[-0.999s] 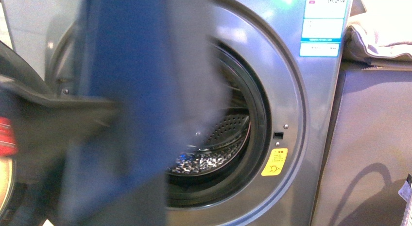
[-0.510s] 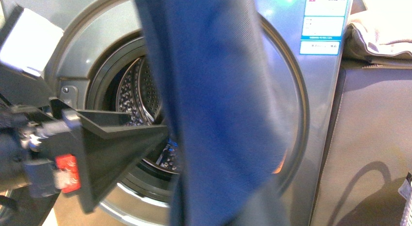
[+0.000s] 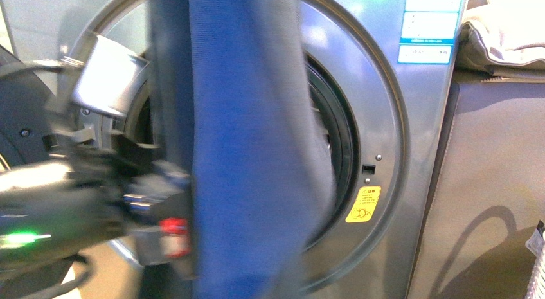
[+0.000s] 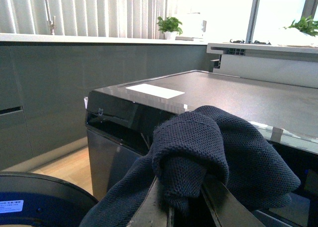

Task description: Put clothes into washing machine

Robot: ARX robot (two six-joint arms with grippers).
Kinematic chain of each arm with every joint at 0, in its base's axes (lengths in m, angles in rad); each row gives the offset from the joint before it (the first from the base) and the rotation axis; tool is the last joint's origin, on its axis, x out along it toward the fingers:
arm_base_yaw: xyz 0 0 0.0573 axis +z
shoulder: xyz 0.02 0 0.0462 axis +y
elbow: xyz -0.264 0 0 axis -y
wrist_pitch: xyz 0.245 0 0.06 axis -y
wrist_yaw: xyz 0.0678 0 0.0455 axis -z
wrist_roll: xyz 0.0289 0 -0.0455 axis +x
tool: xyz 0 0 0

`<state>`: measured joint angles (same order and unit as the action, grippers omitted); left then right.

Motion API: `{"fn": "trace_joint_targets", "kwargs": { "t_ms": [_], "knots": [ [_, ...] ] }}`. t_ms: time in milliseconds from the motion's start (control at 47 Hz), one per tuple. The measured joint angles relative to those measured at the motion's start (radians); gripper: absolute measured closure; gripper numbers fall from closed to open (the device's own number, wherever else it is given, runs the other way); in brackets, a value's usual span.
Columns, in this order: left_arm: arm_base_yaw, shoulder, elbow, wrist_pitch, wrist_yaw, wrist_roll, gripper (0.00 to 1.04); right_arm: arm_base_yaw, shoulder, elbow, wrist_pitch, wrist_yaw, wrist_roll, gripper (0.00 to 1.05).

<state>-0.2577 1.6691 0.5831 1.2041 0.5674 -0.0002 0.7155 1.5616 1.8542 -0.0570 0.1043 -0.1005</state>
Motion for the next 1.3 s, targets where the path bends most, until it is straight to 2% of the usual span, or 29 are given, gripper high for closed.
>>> {"fn": "trace_joint_targets", "kwargs": {
  "t_ms": [276,425,510,935,1127,1297],
  "knots": [
    [-0.034,0.024,0.008,0.017,-0.031,0.037,0.06,0.000,0.000,0.000,0.000,0.000,0.000,0.99],
    [-0.047,0.060,0.031,0.028,-0.148,0.072,0.06,0.000,0.000,0.000,0.000,0.000,0.000,0.99],
    [-0.053,0.070,0.046,0.055,-0.175,0.063,0.06,0.000,0.000,0.000,0.000,0.000,0.000,0.99],
    [-0.174,0.076,0.057,0.096,-0.057,-0.031,0.06,0.000,0.000,0.000,0.000,0.000,0.000,0.99],
    [-0.210,0.076,0.057,0.100,-0.030,-0.049,0.06,0.000,0.000,0.000,0.000,0.001,0.000,0.99],
    [-0.222,0.068,0.037,0.151,0.035,-0.079,0.06,0.000,0.000,0.000,0.000,0.001,0.000,0.99]
  ]
}}
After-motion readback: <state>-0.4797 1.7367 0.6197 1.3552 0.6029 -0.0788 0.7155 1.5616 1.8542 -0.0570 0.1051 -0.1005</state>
